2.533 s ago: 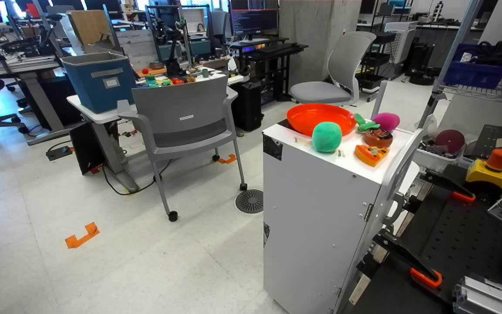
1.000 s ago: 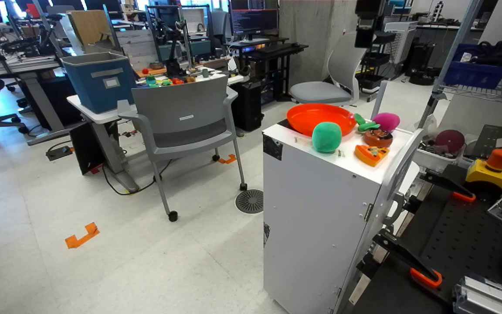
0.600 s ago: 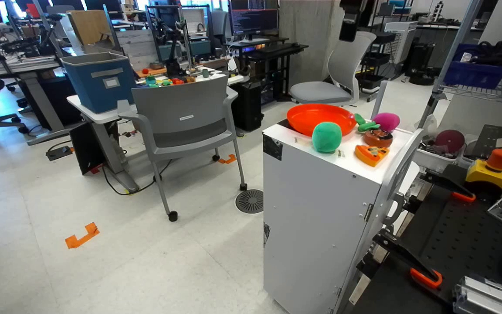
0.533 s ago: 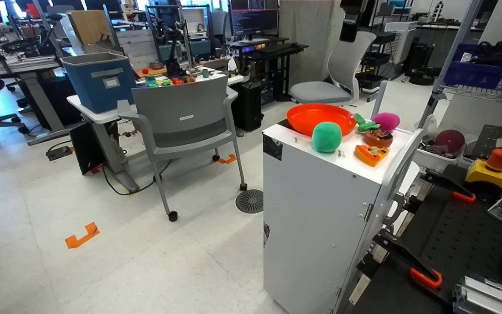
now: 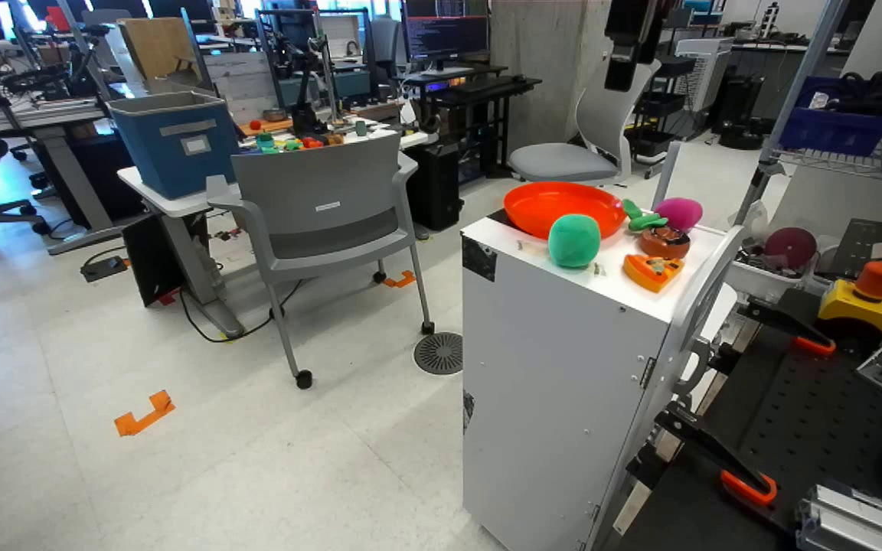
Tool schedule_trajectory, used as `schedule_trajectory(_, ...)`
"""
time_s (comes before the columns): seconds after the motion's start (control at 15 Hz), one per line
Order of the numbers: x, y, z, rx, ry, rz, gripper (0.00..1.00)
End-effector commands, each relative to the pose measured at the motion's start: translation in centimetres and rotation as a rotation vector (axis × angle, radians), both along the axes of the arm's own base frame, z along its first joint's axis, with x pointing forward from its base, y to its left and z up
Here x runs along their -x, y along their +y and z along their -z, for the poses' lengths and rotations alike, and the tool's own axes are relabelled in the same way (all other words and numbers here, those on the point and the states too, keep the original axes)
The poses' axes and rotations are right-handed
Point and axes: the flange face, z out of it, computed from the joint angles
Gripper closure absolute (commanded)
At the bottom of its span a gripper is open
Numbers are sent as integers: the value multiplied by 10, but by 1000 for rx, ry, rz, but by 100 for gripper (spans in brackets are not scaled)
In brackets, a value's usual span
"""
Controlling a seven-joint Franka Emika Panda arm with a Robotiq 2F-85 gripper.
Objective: Put the green object on the orange plate
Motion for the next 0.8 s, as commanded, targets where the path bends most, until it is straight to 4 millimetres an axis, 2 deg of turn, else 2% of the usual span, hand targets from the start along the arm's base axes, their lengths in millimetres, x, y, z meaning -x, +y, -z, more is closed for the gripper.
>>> schedule_trajectory(0.0, -9, -6, 6, -38, 16, -35, 0)
schedule_trajectory(0.33, -16, -5, 12, -51, 6, -87, 0)
schedule_trajectory(0.73, -24, -4, 19, 20, -13, -124, 0)
